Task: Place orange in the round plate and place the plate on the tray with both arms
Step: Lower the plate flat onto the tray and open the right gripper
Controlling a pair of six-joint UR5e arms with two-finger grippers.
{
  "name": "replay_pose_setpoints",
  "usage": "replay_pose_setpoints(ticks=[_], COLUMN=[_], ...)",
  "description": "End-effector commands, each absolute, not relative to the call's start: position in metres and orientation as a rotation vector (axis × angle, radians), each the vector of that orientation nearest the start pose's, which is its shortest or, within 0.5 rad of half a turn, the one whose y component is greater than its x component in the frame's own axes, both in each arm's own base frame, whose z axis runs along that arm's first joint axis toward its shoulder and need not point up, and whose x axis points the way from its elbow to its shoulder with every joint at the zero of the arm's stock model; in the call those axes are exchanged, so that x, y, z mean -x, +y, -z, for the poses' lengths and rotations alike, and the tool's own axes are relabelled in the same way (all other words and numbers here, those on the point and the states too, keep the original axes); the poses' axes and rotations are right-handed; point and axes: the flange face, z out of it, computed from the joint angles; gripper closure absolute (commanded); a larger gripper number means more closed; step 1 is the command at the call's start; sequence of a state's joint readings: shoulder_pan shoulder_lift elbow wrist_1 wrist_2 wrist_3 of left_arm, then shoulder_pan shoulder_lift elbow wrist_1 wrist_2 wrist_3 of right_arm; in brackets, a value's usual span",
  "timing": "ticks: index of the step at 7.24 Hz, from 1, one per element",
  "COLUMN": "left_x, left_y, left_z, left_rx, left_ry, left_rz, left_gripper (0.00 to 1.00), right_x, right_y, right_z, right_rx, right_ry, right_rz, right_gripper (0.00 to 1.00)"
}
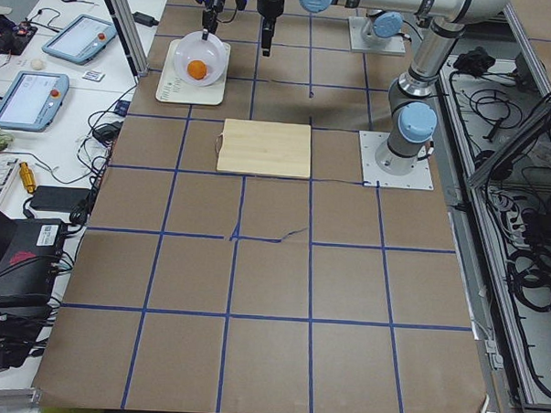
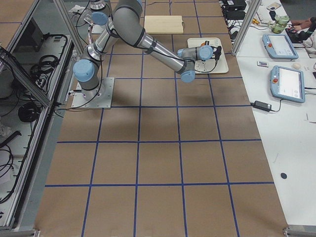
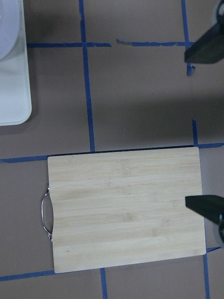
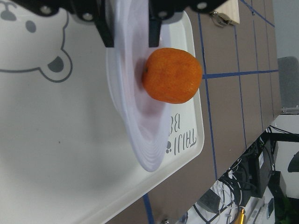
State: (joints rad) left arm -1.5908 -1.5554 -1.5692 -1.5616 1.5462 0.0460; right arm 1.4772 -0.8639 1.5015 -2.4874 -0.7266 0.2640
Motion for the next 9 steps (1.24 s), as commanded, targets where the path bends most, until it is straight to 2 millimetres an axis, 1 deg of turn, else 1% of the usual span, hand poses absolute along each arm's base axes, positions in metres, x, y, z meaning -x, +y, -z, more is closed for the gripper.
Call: replay_pose_setpoints(ticks=[1, 2, 3, 4, 5, 6, 7, 8, 9], left_x=[0.145, 0.145, 0.145, 0.145, 0.146, 0.145, 0.146, 0.145, 0.145], left_y=[-0.485, -0.485, -0.485, -0.485, -0.485, -0.485, -0.485, -0.485, -0.485], left_z=[-0.497, -0.497, -0.497, -0.497, -0.497, -0.496, -0.496, -0.496, -0.496], left_rx=[-0.105, -0.105, -0.105, -0.105, -0.107, -0.105, -0.107, -0.107, -0.107], left_ry=[3.164, 3.164, 3.164, 3.164, 3.164, 3.164, 3.164, 3.164, 3.164], left_rz=[0.042, 0.042, 0.042, 0.042, 0.042, 0.039, 0.039, 0.039, 0.039], left_gripper=[0.0, 0.0, 0.0, 0.0, 0.0, 0.0, 0.0, 0.0, 0.0], right_x=[-0.134, -0.131, -0.122, -0.111, -0.103, -0.102, -0.114, -0.125, -0.138], right_y=[-0.721, -0.723, -0.727, -0.731, -0.72, -0.689, -0.649, -0.612, -0.578], right_z=[-0.22, -0.226, -0.238, -0.273, -0.313, -0.358, -0.398, -0.437, -0.462], right_rx=[-0.241, -0.24, -0.252, -0.24, -0.283, -0.293, -0.26, -0.232, -0.183], right_ry=[2.345, 2.353, 2.415, 2.536, 2.654, 2.808, 2.928, 3.033, 3.159], right_rz=[0.284, 0.301, 0.354, 0.462, 0.398, 0.299, 0.172, 0.124, 0.064], right_gripper=[0.23, 0.18, 0.09, 0.06, 0.01, 0.0, 0.0, 0.0, 0.0])
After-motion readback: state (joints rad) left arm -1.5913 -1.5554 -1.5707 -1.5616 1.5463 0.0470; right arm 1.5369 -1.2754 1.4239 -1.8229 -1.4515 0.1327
